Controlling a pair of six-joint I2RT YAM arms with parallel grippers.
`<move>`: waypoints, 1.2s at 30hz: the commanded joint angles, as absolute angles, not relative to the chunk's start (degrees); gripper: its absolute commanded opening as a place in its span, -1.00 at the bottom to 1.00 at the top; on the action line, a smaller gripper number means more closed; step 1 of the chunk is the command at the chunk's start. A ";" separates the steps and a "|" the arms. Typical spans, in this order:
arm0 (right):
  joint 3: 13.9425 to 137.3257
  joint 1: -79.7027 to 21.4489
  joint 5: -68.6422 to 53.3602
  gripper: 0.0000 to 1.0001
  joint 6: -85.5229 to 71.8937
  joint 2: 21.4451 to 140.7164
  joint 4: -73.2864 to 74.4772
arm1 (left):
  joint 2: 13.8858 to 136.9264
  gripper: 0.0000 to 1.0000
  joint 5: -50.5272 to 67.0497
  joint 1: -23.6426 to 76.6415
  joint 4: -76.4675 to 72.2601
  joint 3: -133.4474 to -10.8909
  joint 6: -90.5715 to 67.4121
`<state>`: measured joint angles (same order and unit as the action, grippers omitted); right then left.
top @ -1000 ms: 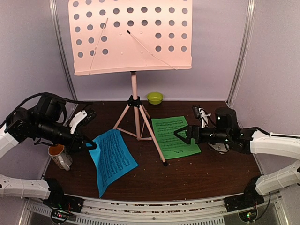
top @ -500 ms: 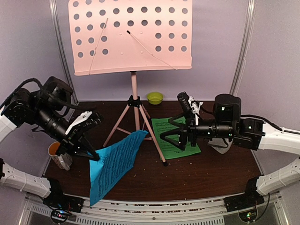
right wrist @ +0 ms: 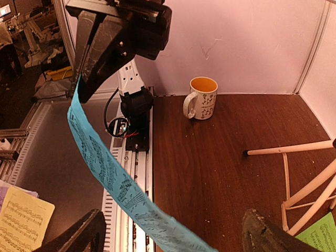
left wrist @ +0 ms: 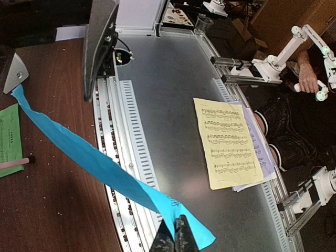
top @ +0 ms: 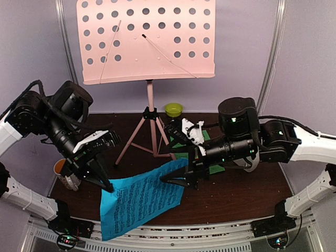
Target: Set up the instrument practice props
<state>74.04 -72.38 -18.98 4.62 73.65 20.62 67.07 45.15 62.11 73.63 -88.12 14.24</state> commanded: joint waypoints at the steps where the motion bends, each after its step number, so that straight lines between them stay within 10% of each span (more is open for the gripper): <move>1: 79.84 -74.37 -17.07 0.80 9.30 76.89 26.82 | 68.43 -1.00 48.34 63.64 73.36 -90.45 15.97; 13: 85.61 -79.38 -15.85 0.49 12.60 81.79 32.07 | 67.68 -1.00 51.38 64.16 70.47 -90.38 15.43; 30: 87.84 -80.24 -14.24 -0.42 12.83 83.71 34.79 | 67.06 -1.00 52.53 64.16 69.52 -89.37 16.30; 34: 88.19 -80.24 -13.30 -0.98 12.10 83.70 34.87 | 66.79 -1.00 51.23 64.16 68.69 -88.97 16.02; 36: 87.81 -80.25 -12.94 -1.00 11.34 83.08 34.18 | 65.90 -0.76 49.22 64.16 67.21 -88.30 15.26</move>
<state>86.13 -79.99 -14.68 12.64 83.37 34.46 67.81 51.00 63.88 71.81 -89.25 15.14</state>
